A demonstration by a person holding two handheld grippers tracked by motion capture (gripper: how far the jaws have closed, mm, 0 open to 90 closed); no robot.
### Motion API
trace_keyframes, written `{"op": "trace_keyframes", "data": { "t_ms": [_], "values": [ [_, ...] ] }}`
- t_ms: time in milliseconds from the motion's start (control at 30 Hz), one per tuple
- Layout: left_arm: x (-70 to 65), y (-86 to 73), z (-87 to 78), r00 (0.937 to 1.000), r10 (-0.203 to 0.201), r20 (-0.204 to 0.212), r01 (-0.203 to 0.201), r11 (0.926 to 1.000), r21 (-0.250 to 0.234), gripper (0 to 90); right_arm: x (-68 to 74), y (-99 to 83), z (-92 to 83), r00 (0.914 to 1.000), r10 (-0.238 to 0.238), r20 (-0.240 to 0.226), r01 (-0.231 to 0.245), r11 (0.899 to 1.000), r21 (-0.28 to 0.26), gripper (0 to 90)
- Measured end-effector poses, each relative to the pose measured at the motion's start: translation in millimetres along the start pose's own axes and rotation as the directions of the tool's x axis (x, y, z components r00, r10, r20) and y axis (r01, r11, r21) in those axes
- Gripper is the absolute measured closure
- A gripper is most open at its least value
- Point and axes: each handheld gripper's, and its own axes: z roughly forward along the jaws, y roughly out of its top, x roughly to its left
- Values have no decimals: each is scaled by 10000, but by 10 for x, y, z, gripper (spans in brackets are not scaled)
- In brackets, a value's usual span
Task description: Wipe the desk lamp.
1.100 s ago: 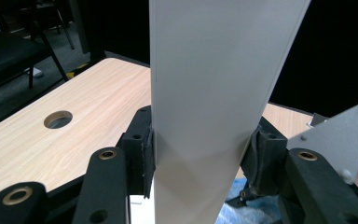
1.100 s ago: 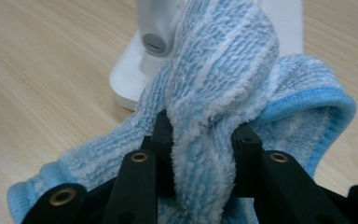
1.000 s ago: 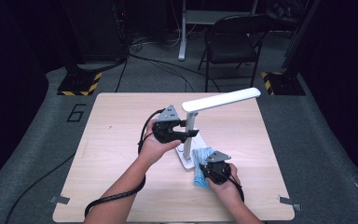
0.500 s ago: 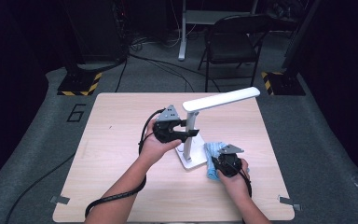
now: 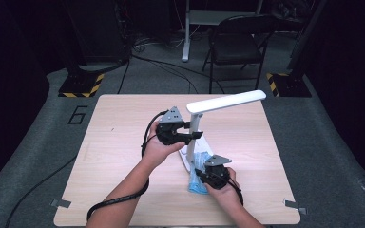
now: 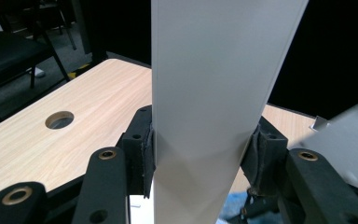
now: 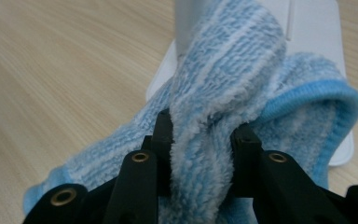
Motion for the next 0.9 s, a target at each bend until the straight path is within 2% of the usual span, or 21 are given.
{"op": "trace_keyframes", "data": {
  "t_ms": [67, 100, 133, 267, 333, 400, 500, 633, 900],
  "values": [
    [3, -3, -8, 10000, 19, 60, -19, 10000, 11, 518, -27, 2, 0, 9998, 141, -119, -141, 9999, -5, 686],
    [1, -3, -9, 10000, 13, 60, -13, 10000, 13, 518, -50, -3, -1, 9987, 414, -310, -414, 9991, 3, 685],
    [3, -2, -11, 10000, 58, 61, -58, 10000, 28, 519, -74, -1, 1, 9987, 380, -335, -380, 9993, -23, 685],
    [1, -1, -21, 10000, 1, -20, -1, 10000, 62, 520, -66, 6, -7, 9999, -75, 150, 73, 9999, 118, 688],
    [5, 0, -24, 10000, 4, -2, -4, 10000, 73, 520, -105, 3, -8, 9992, -188, 339, 185, 9998, 89, 688],
    [13, 0, -32, 10000, 10, 45, -11, 9999, 143, 520, -144, 0, -12, 9983, 263, 512, -266, 9996, 35, 687],
    [9, -1, -29, 10000, 6, -27, -6, 9999, 102, 520, -232, -10, -18, 9972, 286, 687, -284, 9996, -39, 686],
    [3, 1, -32, 9999, 50, -103, -49, 9999, 136, 521, -315, -21, -40, 9934, 679, 922, -685, 9976, 29, 685],
    [13, -4, -31, 10000, 67, -25, -67, 10000, 59, 521, -511, -49, -76, 9878, 929, 1252, -939, 9956, 22, 681]
  ]
}}
